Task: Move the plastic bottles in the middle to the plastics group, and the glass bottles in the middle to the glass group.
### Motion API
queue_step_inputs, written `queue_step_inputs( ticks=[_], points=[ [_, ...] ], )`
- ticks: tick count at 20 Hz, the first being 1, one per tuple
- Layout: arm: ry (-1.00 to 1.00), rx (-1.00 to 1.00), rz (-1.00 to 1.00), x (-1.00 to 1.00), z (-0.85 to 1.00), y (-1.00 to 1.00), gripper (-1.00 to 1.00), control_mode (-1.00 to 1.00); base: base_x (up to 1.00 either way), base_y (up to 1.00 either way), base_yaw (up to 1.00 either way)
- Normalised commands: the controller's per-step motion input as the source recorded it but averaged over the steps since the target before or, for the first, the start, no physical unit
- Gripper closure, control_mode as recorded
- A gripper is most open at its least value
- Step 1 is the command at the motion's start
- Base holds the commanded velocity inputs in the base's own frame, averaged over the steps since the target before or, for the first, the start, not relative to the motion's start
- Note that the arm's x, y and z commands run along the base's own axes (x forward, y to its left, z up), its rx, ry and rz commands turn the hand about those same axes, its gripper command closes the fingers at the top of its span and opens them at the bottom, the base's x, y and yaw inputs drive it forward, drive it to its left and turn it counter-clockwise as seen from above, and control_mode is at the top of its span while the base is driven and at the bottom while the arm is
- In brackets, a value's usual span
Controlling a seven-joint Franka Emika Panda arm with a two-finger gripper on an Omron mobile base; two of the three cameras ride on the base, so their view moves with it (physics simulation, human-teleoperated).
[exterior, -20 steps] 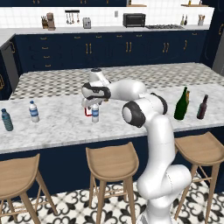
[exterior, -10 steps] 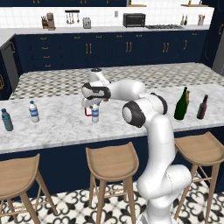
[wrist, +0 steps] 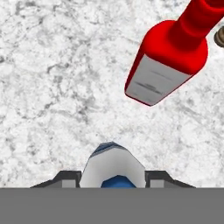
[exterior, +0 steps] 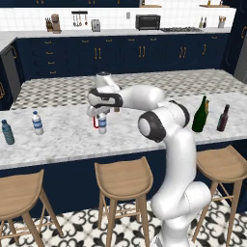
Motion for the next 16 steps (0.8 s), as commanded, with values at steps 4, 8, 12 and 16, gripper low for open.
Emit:
queue_step_inputs(
  ticks=[4, 8, 12, 16],
  points=[
    [0.00, 0.00, 0.15, -0.35, 0.27, 0.61, 1.00, -1.00, 0.00, 0.00, 0.00],
    [0.00, 0.00, 0.18, -0.25, 0.15, 0.74, 1.00, -1.00, 0.00, 0.00, 0.00],
    [-0.03, 0.00, 0.19, -0.42, 0.02, 0.59, 1.00, -1.00, 0.00, 0.00, 0.00],
    [0.00, 0.00, 0.21, -0.41, 0.06, 0.53, 1.00, -1.00, 0.00, 0.00, 0.00]
  ],
)
